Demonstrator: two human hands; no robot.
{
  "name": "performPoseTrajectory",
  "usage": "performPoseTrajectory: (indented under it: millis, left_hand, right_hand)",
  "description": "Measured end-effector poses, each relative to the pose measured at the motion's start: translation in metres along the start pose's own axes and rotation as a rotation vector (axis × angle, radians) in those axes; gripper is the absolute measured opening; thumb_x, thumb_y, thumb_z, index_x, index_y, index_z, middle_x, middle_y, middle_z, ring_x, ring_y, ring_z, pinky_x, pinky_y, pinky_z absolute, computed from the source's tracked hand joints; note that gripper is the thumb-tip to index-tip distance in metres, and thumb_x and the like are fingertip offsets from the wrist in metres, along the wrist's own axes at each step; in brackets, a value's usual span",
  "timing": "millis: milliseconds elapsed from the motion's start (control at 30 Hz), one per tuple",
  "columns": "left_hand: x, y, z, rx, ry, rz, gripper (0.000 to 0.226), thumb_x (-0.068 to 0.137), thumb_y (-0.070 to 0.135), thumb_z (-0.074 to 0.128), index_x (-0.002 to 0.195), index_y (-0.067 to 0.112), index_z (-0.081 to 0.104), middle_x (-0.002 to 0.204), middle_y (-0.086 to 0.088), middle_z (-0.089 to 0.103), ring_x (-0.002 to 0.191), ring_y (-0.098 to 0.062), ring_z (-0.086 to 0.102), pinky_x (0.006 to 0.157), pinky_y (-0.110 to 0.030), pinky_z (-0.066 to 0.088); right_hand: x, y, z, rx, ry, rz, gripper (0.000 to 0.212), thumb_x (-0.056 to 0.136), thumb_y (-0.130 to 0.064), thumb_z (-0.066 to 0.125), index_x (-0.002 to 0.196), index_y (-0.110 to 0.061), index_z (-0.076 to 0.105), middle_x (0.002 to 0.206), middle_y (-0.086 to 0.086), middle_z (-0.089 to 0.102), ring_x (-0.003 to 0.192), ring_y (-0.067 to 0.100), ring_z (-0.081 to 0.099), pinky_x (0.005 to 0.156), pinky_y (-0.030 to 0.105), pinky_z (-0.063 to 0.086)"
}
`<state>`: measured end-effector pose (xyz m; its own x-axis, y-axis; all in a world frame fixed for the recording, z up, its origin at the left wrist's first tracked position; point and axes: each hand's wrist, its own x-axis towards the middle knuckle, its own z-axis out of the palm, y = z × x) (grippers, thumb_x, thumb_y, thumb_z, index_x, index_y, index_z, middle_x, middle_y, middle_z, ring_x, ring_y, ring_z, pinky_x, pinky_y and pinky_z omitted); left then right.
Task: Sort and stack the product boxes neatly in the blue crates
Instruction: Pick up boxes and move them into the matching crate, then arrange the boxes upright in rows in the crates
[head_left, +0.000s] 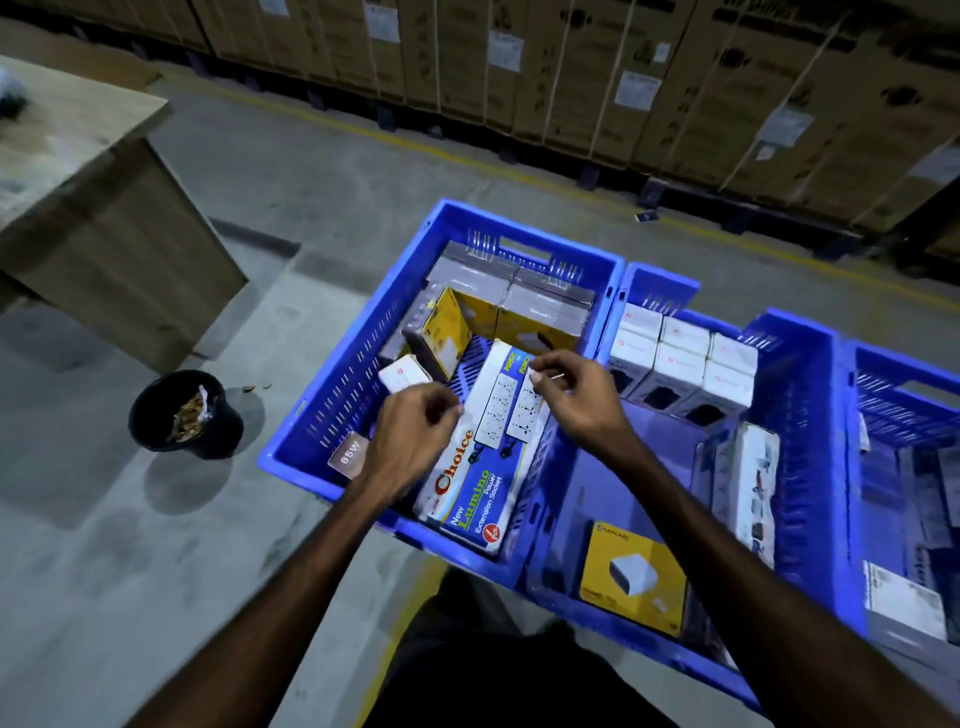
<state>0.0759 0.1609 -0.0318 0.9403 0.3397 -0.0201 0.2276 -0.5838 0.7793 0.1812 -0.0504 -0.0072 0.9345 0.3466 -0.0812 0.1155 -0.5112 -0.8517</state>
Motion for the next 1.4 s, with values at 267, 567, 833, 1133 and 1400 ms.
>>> performPoseTrajectory:
  millis: [267, 567, 833, 1133, 1400]
  left_hand:
    - [0.007, -0.019, 0.030, 0.288, -0.354, -0.179, 0.061, 0.087, 0.045, 0.081, 0.134, 0.011, 0.062, 0.137, -0.013, 0.067, 0.123, -0.031, 0.064, 0.096, -0.042, 0.053]
    - [0.030, -0.045, 0.053, -0.044, -0.513, -0.546, 0.036, 0.079, 0.024, 0.090, 0.105, 0.002, 0.078, 0.105, -0.012, 0.080, 0.093, -0.031, 0.077, 0.090, -0.042, 0.062]
    - [0.026, -0.027, 0.041, -0.192, -0.446, -0.689, 0.031, 0.080, 0.022, 0.090, 0.102, 0.005, 0.076, 0.098, -0.007, 0.080, 0.079, -0.022, 0.076, 0.070, -0.029, 0.059]
    - [0.013, 0.013, 0.020, -0.152, -0.204, -0.487, 0.046, 0.069, 0.044, 0.094, 0.098, 0.018, 0.069, 0.085, 0.000, 0.080, 0.072, -0.017, 0.079, 0.062, -0.032, 0.062]
    - [-0.018, 0.025, -0.017, -0.905, -0.050, -0.564, 0.035, 0.090, 0.024, 0.079, 0.111, -0.003, 0.075, 0.105, -0.027, 0.077, 0.073, -0.031, 0.078, 0.072, -0.044, 0.066]
  right_hand:
    - [-0.069, 0.017, -0.014, -0.031, -0.055, -0.069, 0.010, 0.098, -0.009, 0.068, 0.107, -0.010, 0.073, 0.087, -0.005, 0.072, 0.075, -0.003, 0.066, 0.071, 0.010, 0.048]
    - [-0.089, 0.023, -0.012, -0.073, -0.040, -0.195, 0.015, 0.096, -0.014, 0.069, 0.110, -0.012, 0.074, 0.104, -0.002, 0.075, 0.099, 0.008, 0.071, 0.094, 0.020, 0.055]
    - [-0.088, 0.023, -0.012, 0.168, -0.032, 0.002, 0.009, 0.097, -0.007, 0.070, 0.105, -0.008, 0.075, 0.100, -0.001, 0.077, 0.092, 0.004, 0.072, 0.087, 0.016, 0.053]
    - [-0.085, 0.024, -0.015, 0.220, -0.045, 0.047, 0.011, 0.098, -0.006, 0.069, 0.107, -0.002, 0.074, 0.100, 0.006, 0.076, 0.088, 0.002, 0.071, 0.084, 0.015, 0.052]
    - [-0.085, 0.010, -0.011, 0.269, -0.042, 0.089, 0.035, 0.094, -0.031, 0.075, 0.125, -0.021, 0.062, 0.120, -0.002, 0.070, 0.105, 0.009, 0.070, 0.095, 0.033, 0.056]
